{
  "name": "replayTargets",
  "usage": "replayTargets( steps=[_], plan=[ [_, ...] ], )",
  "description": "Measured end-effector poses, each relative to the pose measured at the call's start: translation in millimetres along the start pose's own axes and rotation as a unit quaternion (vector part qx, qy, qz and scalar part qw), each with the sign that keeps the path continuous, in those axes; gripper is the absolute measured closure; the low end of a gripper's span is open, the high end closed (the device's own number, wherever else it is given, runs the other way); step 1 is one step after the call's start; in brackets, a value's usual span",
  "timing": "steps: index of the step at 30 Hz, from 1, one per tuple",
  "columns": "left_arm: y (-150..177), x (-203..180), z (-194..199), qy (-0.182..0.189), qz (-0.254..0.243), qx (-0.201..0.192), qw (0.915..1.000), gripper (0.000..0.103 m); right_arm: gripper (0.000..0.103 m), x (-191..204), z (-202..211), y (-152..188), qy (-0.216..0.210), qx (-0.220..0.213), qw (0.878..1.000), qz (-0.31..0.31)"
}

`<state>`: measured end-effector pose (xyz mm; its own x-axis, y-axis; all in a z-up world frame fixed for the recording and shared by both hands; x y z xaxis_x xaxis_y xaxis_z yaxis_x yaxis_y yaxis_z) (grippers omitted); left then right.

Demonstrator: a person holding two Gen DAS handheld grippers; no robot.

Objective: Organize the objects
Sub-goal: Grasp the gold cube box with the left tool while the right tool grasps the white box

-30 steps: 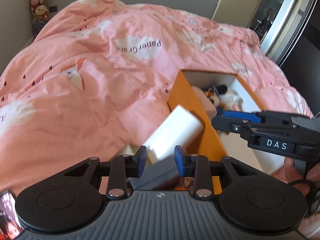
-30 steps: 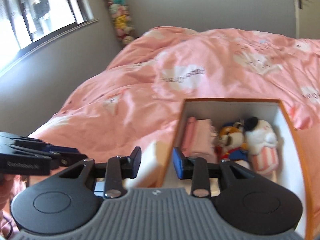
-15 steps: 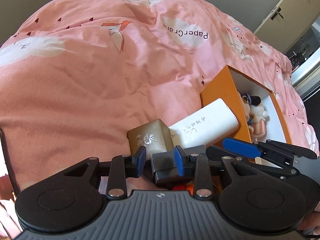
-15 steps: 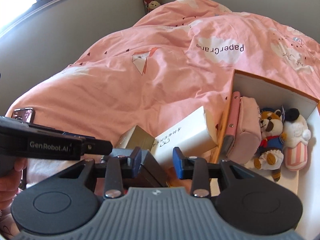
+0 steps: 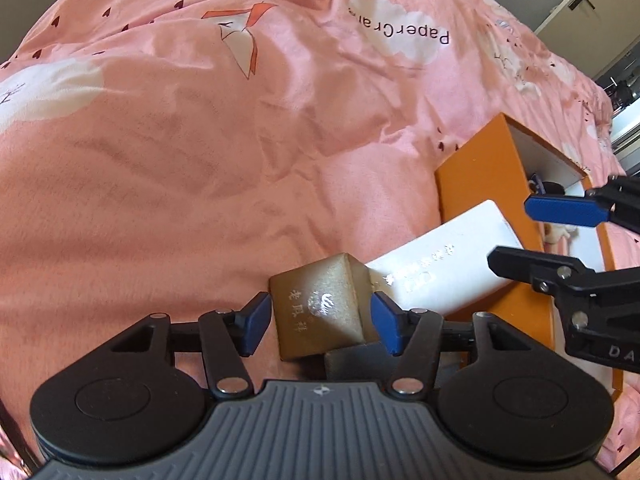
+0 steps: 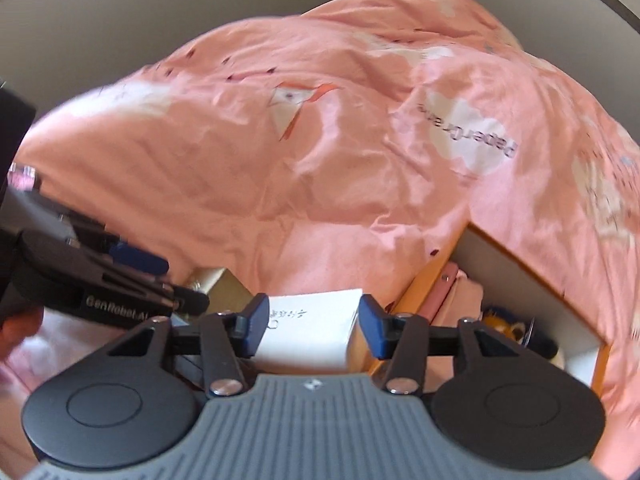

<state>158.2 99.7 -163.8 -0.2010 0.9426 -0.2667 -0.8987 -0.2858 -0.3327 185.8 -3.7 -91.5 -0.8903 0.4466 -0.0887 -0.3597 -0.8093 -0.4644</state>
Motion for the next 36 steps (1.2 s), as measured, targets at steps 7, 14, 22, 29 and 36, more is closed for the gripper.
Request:
replayTargets(
  steps=[7,14,22,29,36],
  plan=[
    [0,10,-19,0.017,0.041,0.035,0.9984,0.027,0.033,2,-34,3,-0.013,0.106,0.978,0.18],
    [4,13,-40,0.044,0.075,0.059,0.9945,0.022,0.028,25,-47,10,-0.05,0.142,0.934,0.324],
    [6,10,-37,0.05,0.084,0.035,0.9946,0.03,0.028,51,-71,24,-0.058,0.18,0.881,0.434],
    [5,11,-20,0.041,0.071,0.005,0.9966,0.03,0.032,60,-81,32,-0.07,0.187,0.866,0.459],
    [-3,7,-3,0.022,0.057,-0.037,0.9975,0.03,0.034,66,-67,37,-0.051,0.162,0.852,0.495]
  ],
)
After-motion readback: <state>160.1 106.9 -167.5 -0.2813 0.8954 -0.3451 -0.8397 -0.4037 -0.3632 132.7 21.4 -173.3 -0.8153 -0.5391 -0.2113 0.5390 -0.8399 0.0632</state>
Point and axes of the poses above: each gripper's, at about its wrist camera, not at the fingertips, and z roughly against the way its jaws point, x to its left, y to its underside, the point moved 10 cm from there along -z, roughly the way its jaws point, and after that the axes turned 3 degrees about -z, right-handed, at the moved point
